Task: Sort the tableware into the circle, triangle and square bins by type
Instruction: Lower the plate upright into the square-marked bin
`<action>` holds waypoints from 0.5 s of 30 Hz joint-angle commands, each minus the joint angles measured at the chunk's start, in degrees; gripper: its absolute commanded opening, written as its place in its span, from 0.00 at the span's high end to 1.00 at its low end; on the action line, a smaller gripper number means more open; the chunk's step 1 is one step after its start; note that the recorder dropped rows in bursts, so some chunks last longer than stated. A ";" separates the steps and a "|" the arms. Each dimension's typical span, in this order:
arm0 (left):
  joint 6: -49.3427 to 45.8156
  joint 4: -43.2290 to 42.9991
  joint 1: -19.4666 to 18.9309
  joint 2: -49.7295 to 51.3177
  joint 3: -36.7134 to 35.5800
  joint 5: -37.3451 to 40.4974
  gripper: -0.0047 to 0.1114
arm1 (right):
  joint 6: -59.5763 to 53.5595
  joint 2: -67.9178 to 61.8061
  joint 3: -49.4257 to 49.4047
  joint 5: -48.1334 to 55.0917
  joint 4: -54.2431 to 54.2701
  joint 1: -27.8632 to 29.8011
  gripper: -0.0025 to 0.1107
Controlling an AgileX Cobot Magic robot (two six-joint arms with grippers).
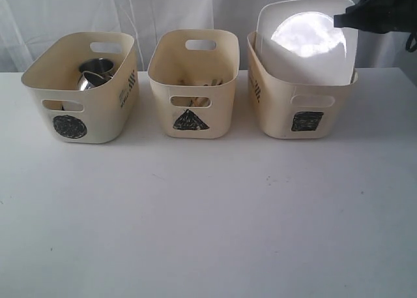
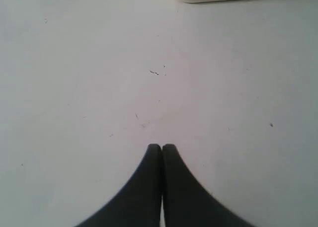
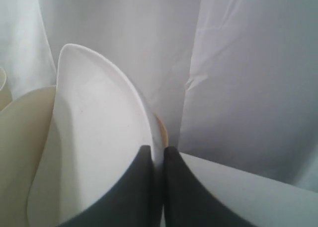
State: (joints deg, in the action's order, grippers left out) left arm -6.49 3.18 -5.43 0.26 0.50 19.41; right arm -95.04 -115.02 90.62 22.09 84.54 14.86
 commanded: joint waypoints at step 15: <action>0.09 0.20 -0.10 -0.26 -0.50 0.77 0.96 | 6.77 0.39 -0.04 3.98 -6.37 -0.22 0.66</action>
State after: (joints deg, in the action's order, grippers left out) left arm -6.49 3.18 -5.43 0.26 0.50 19.41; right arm -88.68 -115.38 90.62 25.72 78.50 14.73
